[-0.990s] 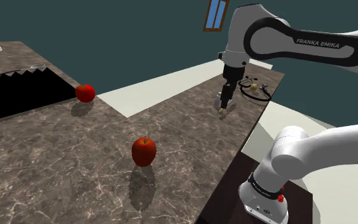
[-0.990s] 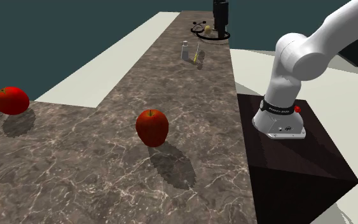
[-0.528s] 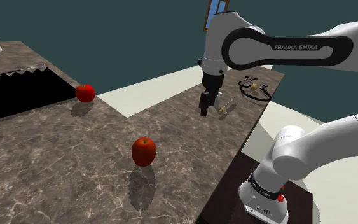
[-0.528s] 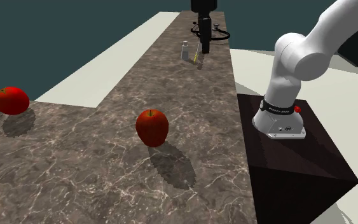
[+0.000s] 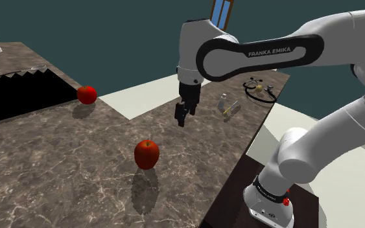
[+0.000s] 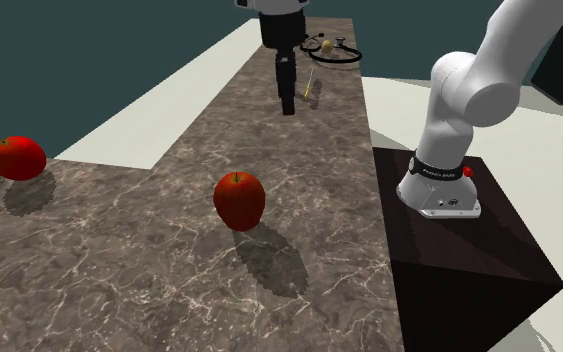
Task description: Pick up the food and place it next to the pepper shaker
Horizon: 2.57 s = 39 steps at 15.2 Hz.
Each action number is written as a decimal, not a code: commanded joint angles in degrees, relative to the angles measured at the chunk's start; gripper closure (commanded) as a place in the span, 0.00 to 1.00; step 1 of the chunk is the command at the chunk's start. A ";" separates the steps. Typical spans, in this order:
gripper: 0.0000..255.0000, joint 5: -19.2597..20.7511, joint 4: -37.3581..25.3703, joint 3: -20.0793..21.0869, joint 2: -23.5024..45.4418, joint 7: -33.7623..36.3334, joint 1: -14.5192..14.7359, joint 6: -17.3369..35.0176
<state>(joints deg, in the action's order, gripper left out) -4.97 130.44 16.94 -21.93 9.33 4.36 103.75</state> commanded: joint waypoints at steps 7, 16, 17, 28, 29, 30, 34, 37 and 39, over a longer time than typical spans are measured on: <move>0.00 3.10 -11.01 6.11 15.88 9.41 1.37 5.30; 0.00 7.17 -16.40 8.24 25.86 15.07 3.12 9.49; 0.00 7.27 -15.84 8.23 26.06 15.15 3.13 10.23; 1.00 7.58 -14.45 8.21 26.65 15.37 3.17 12.15; 1.00 7.58 -14.45 8.21 26.65 15.37 3.17 12.15; 1.00 7.58 -14.45 8.21 26.65 15.37 3.17 12.15; 1.00 7.58 -14.43 8.22 26.63 15.38 3.18 12.16; 1.00 7.58 -14.45 8.21 26.65 15.37 3.17 12.15; 1.00 7.27 -15.36 8.22 26.04 15.14 3.12 10.70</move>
<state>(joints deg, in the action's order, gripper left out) 2.38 115.58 25.14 4.24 24.50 7.47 115.06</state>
